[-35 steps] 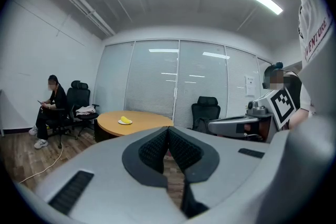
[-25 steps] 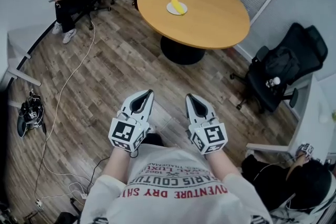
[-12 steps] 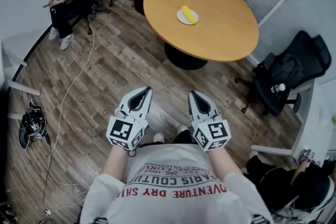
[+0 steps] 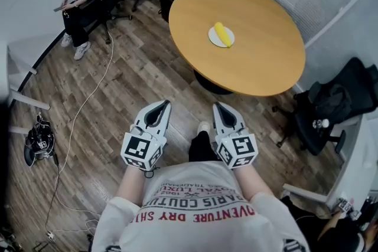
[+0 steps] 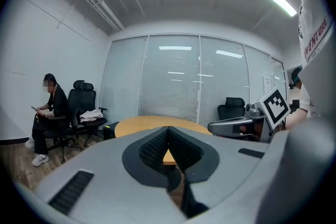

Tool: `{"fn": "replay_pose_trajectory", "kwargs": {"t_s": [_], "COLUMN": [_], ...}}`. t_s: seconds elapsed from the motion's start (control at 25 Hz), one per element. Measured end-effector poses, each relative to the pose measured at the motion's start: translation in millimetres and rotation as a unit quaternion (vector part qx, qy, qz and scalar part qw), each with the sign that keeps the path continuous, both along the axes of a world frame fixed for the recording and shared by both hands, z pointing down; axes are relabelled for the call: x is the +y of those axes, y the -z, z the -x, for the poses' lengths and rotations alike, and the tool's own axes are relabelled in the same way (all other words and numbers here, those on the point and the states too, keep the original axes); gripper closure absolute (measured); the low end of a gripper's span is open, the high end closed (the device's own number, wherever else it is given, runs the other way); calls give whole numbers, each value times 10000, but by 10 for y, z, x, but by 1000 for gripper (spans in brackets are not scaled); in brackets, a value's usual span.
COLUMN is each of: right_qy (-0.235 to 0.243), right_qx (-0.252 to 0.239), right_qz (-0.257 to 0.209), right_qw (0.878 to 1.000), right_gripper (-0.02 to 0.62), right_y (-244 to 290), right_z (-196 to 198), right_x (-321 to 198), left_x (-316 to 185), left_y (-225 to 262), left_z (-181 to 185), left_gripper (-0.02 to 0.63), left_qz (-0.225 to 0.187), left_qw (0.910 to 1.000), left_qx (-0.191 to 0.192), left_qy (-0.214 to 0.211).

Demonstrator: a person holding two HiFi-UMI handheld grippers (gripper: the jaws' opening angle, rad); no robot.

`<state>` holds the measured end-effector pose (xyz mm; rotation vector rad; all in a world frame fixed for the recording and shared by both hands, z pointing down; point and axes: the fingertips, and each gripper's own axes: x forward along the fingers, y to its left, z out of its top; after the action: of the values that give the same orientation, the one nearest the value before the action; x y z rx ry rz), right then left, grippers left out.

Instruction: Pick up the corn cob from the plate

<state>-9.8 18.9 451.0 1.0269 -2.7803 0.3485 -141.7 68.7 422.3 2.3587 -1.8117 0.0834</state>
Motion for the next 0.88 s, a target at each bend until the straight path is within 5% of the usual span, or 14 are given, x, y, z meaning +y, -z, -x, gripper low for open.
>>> {"fn": "replay_pose_trajectory", "kwargs": {"t_s": [0.44,0.88], "right_qy": [119,-301], "right_qx": [0,123], "right_qz": [-85,192], "right_qw": [9999,9993], "right_gripper": [566,566], "right_y": [55,-144], "right_z": [-67,-213], "right_x": [-1946,-2993], "left_x": [-1884,-3023], "left_y": [107,-68], "left_z": [-77,-236], "left_gripper": [572,572], "left_qz": [-113,100], "left_qw": [9997,9994], "left_qx": [-152,-70], "left_qy": [166,-332]}}
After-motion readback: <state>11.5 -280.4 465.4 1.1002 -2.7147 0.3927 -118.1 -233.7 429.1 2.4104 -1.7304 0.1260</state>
